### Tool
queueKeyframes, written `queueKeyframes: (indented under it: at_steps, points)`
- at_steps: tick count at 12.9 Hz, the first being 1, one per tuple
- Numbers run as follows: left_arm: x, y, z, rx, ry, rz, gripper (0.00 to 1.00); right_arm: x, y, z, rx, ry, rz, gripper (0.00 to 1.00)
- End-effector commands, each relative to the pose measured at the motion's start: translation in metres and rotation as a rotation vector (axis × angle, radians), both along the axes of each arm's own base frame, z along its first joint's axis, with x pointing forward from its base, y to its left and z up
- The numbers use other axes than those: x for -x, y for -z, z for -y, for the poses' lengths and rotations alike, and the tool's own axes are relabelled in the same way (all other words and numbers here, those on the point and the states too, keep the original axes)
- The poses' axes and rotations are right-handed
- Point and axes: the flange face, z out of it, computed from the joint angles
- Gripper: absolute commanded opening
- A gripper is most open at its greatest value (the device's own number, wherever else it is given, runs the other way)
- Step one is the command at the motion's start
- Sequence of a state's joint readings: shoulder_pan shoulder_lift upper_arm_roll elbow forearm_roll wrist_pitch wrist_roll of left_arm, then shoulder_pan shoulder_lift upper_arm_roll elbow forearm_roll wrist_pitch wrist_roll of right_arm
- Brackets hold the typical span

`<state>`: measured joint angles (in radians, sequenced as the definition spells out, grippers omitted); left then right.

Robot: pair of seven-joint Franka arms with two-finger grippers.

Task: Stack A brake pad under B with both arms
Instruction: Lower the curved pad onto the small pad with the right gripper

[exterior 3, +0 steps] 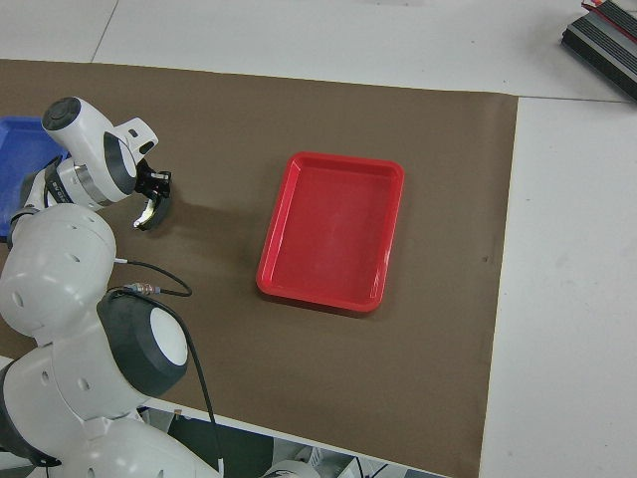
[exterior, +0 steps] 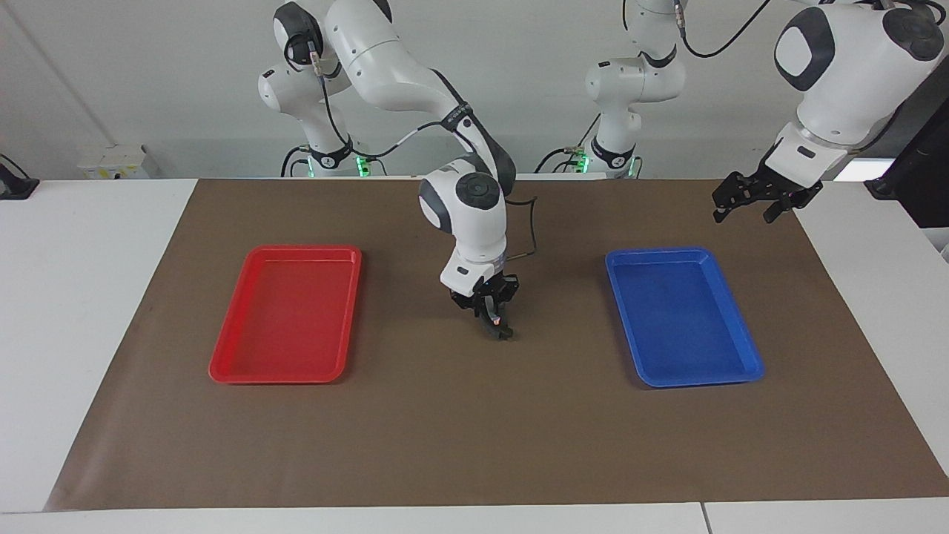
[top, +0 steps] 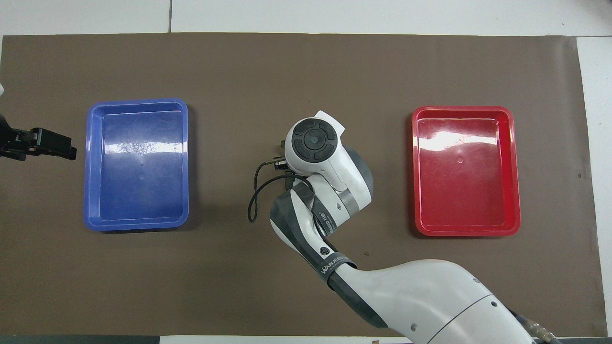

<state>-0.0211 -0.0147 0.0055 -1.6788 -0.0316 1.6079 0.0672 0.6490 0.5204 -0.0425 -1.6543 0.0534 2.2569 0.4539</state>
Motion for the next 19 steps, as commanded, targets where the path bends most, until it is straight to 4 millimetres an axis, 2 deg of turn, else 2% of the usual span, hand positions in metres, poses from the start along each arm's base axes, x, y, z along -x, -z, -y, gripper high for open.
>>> queueKeyframes:
  at_steps: [1,8,11,12,13,14,17,18,19]
  points:
    - [0.001,-0.003,0.0,0.007,0.005,0.026,0.98,0.004,-0.004,-0.001,-0.021,-0.014,0.009,0.0]
    - [0.002,-0.004,-0.009,0.007,-0.009,0.024,0.99,0.01,-0.001,-0.005,-0.024,-0.016,-0.001,0.0]
    - [0.002,-0.003,-0.008,0.007,-0.007,0.023,0.99,0.014,0.007,-0.003,-0.039,-0.011,0.021,0.0]
    - [0.002,-0.003,-0.009,0.007,-0.009,0.023,0.99,0.017,0.011,-0.002,-0.043,-0.007,0.026,0.05]
    - [0.002,-0.004,-0.009,0.007,-0.009,0.024,0.99,0.017,0.01,-0.003,-0.043,0.001,0.024,0.32]
    - [0.002,-0.004,-0.009,0.007,-0.009,0.024,0.99,0.019,0.01,-0.004,-0.042,0.001,0.021,0.99]
    - [0.002,-0.004,-0.008,0.007,-0.007,0.024,0.99,0.012,-0.011,-0.003,-0.03,0.005,0.003,0.99]
    - [0.002,-0.004,-0.009,0.007,-0.009,0.024,0.99,0.01,-0.028,0.003,-0.036,0.013,0.01,0.99]
    - [0.002,-0.004,-0.009,0.007,-0.009,0.024,0.99,0.003,-0.047,0.021,-0.042,0.041,0.018,0.99]
